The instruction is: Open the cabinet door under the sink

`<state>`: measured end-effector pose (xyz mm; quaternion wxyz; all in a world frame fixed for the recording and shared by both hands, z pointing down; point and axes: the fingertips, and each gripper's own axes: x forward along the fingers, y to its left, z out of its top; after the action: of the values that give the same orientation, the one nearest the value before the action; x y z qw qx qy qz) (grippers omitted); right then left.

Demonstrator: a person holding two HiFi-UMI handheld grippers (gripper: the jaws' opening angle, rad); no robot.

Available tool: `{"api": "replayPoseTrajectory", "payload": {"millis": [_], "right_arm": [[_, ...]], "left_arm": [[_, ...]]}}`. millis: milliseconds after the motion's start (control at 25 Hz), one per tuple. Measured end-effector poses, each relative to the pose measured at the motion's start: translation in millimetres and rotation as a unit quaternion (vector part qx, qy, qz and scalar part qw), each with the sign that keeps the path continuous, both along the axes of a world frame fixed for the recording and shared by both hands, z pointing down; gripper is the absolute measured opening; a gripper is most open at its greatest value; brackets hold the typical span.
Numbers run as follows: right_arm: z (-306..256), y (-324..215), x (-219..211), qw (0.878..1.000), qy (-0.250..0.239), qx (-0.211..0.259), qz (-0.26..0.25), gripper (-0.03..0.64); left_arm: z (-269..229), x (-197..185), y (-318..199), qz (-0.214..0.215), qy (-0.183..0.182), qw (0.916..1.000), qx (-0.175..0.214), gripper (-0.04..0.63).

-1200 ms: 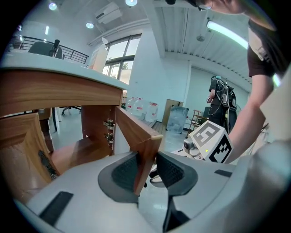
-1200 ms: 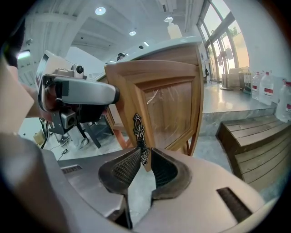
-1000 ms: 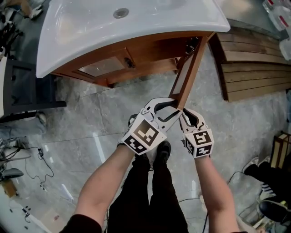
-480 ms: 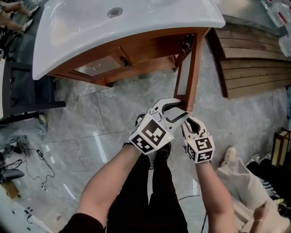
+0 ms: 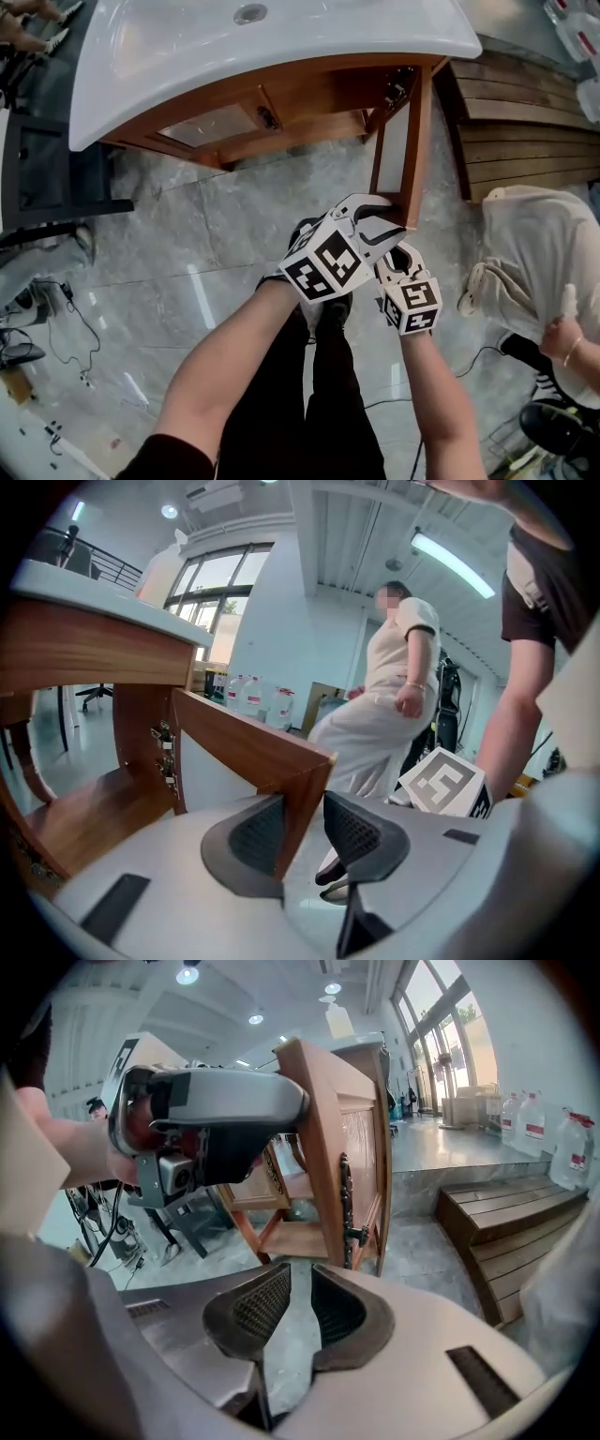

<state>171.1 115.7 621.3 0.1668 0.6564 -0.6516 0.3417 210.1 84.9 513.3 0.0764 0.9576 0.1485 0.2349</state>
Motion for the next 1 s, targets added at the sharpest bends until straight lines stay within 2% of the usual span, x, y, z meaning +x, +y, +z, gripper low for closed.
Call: {"api": "replayPoseTrajectory", "payload": {"millis": [160,280,440,680,1000], "right_arm": [[2.0,-0.5,-7.2,1.0,-0.004,-0.002,-0.001,0.083],[5.8,-5.4,-12.8,1.0,-0.004,-0.004,-0.006,0.083],[3.3,-16.4,-19.4,1.0,-0.005,0.002,-0.006,0.081],[-4.1,-28.4,-23.7,1.0,-0.007,0.011,-0.008,0.081],[1.1,-4.4,-10.1,1.0,-0.013,0.008,0.013,0.078]], "left_arm": [[-9.7,0.8,5.8,0.037,0.008,0.9993,0.001,0.129],[-17.4,-8.5,-5.8,0.022,0.022,0.9995,-0.001,0.123],[-9.3,-18.6,-21.2,-0.011,0.016,0.9998,-0.005,0.118],[-13.2,-1.7,-11.9,0.001,0.019,0.9998,0.007,0.114],[-15.6,29.2,1.0,0.004,0.027,0.9996,0.008,0.106]]}}
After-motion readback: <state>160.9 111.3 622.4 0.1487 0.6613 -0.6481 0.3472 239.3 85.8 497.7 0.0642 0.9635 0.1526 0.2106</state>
